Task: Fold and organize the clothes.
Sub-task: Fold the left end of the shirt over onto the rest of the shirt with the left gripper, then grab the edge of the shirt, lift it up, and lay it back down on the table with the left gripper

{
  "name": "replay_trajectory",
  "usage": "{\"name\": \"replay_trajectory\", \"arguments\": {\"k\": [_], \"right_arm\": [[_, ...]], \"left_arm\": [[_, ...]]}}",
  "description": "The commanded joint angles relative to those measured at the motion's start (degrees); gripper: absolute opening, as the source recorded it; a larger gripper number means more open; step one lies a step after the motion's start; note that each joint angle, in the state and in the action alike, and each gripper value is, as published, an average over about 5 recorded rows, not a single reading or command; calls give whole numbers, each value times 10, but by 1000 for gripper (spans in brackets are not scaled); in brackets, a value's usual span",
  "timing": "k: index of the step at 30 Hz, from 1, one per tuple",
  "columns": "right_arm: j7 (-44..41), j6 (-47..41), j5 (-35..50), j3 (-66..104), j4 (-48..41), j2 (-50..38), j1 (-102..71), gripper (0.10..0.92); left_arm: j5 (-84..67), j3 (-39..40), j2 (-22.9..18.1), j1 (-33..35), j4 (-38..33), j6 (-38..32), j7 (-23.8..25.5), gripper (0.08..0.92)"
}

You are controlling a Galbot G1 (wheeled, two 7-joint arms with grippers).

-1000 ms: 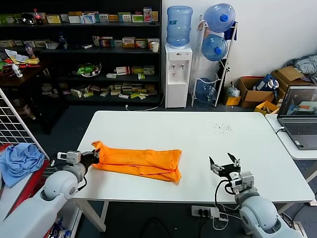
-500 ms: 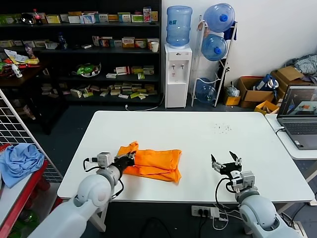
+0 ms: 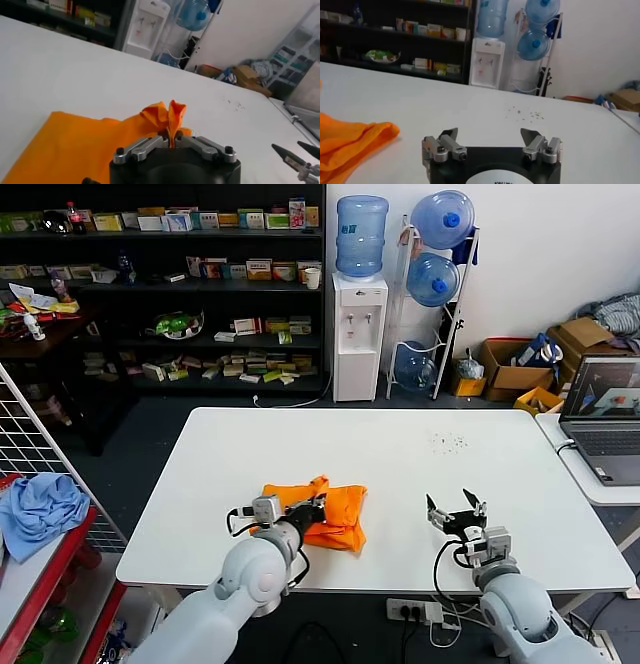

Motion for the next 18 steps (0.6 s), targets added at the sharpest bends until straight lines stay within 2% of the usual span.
{"name": "replay_trajectory", "arguments": {"k": [1, 5, 12, 15, 18], "right_arm": [[2, -2, 0, -3, -8, 2, 6, 823], [2, -5, -3, -6, -5, -2, 9, 823], [-4, 1, -32, -13, -5, -5, 13, 823], [-6, 1, -36, -13, -2, -5, 14, 823], [-17, 0, -33, -7, 2, -5, 13, 823]], "left_arm": [[42, 33, -78, -24, 80, -22, 25, 147], [51, 27, -80, -15, 77, -49, 28, 257], [37, 5, -54, 11, 8, -108, 24, 456], [39, -14, -15, 23, -11, -115, 29, 542], [44, -36, 50, 35, -22, -111, 54, 629]]}}
